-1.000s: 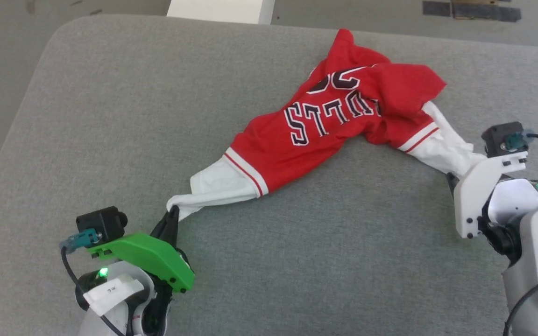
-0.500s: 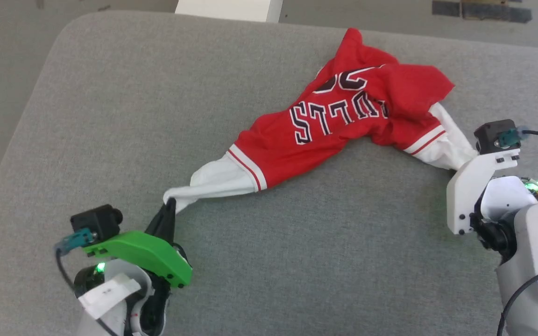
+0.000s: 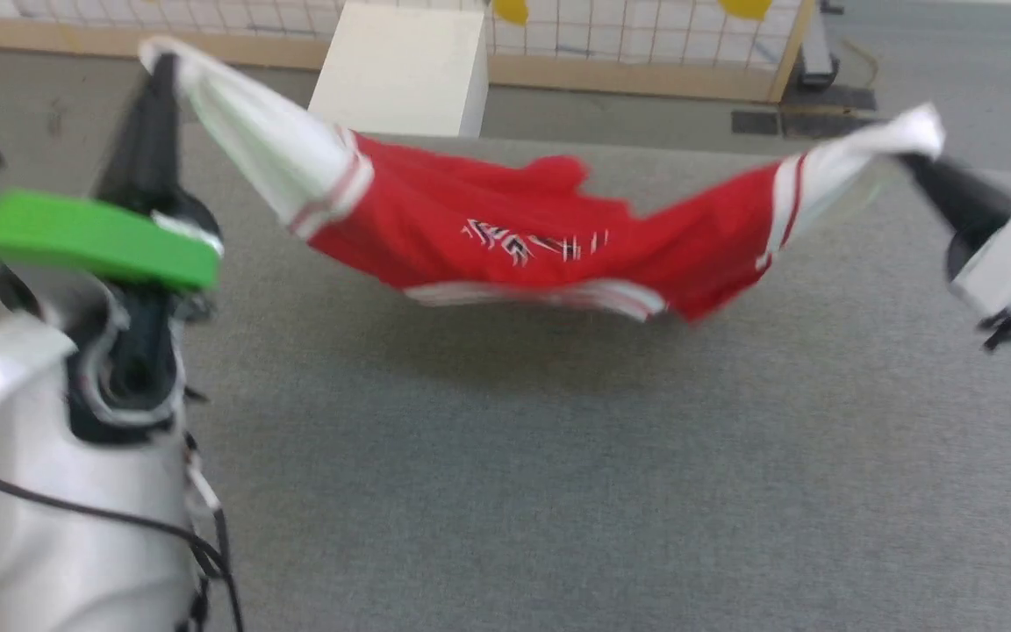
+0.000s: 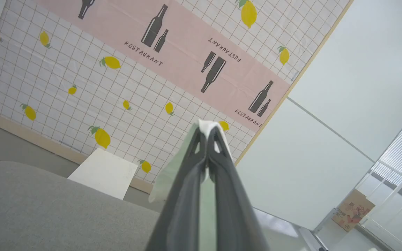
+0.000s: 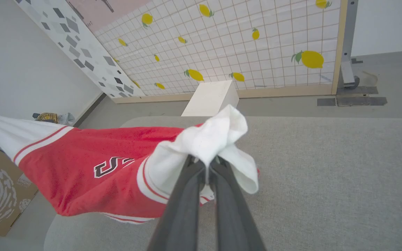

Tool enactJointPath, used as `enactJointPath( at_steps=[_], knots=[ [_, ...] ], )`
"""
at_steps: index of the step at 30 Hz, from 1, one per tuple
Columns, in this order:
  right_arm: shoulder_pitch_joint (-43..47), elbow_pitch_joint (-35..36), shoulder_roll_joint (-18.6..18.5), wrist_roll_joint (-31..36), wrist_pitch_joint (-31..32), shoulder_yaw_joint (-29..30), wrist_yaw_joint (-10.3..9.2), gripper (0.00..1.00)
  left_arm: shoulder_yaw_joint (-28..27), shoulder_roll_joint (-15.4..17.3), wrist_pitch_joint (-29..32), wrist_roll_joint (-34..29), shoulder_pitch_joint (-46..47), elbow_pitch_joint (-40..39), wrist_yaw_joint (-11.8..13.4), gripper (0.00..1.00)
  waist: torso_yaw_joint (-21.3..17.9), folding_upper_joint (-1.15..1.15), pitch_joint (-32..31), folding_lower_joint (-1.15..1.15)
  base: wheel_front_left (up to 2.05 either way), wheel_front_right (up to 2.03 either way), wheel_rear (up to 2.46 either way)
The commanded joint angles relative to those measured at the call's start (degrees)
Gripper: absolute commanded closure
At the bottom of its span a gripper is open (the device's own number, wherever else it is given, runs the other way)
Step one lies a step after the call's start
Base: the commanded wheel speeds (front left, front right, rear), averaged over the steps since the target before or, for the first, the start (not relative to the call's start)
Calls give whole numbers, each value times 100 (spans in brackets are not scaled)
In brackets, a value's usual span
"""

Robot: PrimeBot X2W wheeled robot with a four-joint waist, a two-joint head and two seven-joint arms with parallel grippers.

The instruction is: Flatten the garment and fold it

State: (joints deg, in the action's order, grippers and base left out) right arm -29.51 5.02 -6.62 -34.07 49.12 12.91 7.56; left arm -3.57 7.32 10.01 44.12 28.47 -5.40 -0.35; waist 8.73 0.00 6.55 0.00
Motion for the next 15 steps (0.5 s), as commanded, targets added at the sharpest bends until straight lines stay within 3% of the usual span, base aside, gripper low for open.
enactJointPath(
  at_steps=[1, 8, 15],
  knots=[
    [-223, 120, 1, -56, 89, 87, -8, 100, -55, 109, 12, -58, 315, 19, 44, 100, -261, 0, -274, 0, 0, 0, 0],
    [-954, 392, 30, -177, 407, 531, -8, 100, -139, 414, -37, -245, 1478, 334, 120, 100, -425, 0, -497, 0, 0, 0, 0],
    [-1554, 351, 244, -307, 586, 985, -8, 100, -86, 517, -10, -342, 2173, 712, 200, 100, -528, 0, -533, 0, 0, 0, 0]
  ],
)
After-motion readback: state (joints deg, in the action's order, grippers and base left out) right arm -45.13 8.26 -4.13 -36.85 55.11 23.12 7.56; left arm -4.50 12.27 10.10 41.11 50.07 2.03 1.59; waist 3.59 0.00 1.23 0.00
